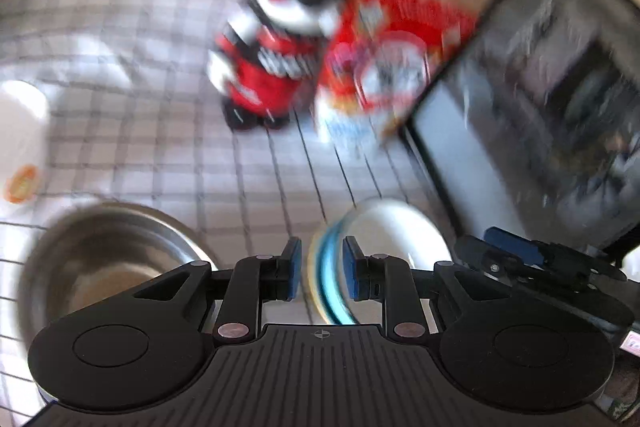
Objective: Organize plates and bowls
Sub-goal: 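Release the blue bowl and move both tools to the large white plastic bowl, then grasp the large white bowl rim with the left tool while the right tool grips it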
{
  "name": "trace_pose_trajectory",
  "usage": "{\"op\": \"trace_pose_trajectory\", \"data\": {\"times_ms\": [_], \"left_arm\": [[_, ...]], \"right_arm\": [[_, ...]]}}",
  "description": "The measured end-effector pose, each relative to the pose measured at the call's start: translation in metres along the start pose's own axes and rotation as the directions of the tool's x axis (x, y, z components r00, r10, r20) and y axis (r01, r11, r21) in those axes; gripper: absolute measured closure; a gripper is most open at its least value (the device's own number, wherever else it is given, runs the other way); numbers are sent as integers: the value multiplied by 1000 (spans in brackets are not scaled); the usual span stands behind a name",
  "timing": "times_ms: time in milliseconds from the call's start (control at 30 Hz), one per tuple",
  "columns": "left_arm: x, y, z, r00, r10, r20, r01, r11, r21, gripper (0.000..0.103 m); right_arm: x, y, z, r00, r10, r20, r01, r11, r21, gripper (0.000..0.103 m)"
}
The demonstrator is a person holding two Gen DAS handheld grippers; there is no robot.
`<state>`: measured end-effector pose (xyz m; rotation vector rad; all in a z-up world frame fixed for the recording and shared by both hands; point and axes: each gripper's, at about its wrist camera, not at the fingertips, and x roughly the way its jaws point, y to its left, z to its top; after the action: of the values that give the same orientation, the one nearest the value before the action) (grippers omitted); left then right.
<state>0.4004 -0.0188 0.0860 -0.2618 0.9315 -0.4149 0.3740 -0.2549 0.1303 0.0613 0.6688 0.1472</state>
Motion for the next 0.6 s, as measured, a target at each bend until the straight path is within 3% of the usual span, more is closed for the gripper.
{"op": "trace_pose_trajectory", "data": {"times_ms": [100,167,233,333,400,500,600], "left_arm": [[-41,41,-1,987,61,147,-53,997,-61,79],[-65,77,-1,962,154,224,-122,981,-149,79],[-85,122,-2,930,252,269,-175,944,-281,79],[-98,184,1,908,350,230,-228,873,-430,79],[-104,217,5,903,380,200,-245,838,-487,79],[-106,263,19,907,392,153,-268,819,-507,79],[-96,294,34,920,376,113,-277,826,-491,79]], "right_arm": [[-7,41,16,996,37,80,-30,996,-86,41],[-1,75,28,993,72,94,-61,991,-123,36],[14,108,40,991,119,56,-109,983,-148,36],[51,159,58,979,196,-48,-201,969,-140,36],[79,193,72,963,234,-133,-249,962,-115,36],[117,235,85,948,241,-207,-267,958,-107,36],[147,269,92,959,171,-225,-206,968,-143,36]]}}
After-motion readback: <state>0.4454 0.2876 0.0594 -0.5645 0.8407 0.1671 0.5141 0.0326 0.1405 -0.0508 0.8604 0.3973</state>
